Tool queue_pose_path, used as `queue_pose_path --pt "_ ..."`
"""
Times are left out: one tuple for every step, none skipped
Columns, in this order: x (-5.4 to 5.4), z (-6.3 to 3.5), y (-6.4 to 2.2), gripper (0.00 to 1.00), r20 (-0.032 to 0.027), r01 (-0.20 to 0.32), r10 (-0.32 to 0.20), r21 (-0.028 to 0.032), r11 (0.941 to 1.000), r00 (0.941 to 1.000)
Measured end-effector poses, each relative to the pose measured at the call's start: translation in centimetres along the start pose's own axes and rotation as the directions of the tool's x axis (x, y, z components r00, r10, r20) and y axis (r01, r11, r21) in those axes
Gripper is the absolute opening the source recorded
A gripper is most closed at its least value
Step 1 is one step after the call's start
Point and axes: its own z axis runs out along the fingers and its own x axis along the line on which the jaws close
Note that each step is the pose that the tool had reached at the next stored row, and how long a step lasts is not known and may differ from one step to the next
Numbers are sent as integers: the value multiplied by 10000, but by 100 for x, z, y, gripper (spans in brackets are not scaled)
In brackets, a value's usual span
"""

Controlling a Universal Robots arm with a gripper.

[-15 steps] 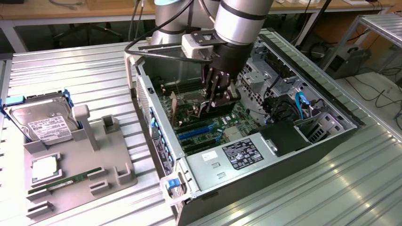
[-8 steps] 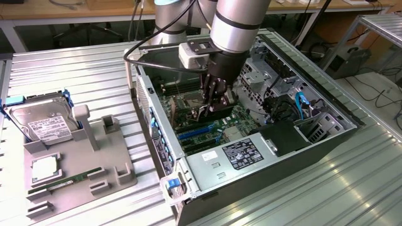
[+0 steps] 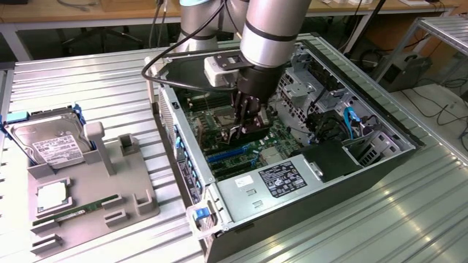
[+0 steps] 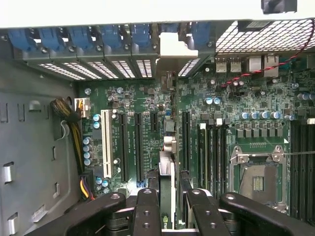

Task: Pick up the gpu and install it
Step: 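Insert the gpu into the slot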

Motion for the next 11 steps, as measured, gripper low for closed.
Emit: queue_pose_path --pt "0 21 16 26 1 -1 1 28 10000 10000" --pt "1 35 26 26 1 -1 1 41 10000 10000" --pt "1 53 33 26 1 -1 1 48 10000 10000" --pt "1 74 36 26 1 -1 1 50 10000 10000" --pt "1 88 36 26 1 0 0 51 10000 10000" --pt "1 111 35 26 2 0 0 51 10000 10000" --pt "1 125 35 26 2 -1 1 51 10000 10000" --pt "0 138 37 26 1 -1 1 50 10000 10000" --pt "1 149 42 26 2 -3 3 50 10000 10000" --pt "1 155 46 26 3 -2 2 51 10000 10000" --pt "1 160 50 26 4 -1 1 50 10000 10000"
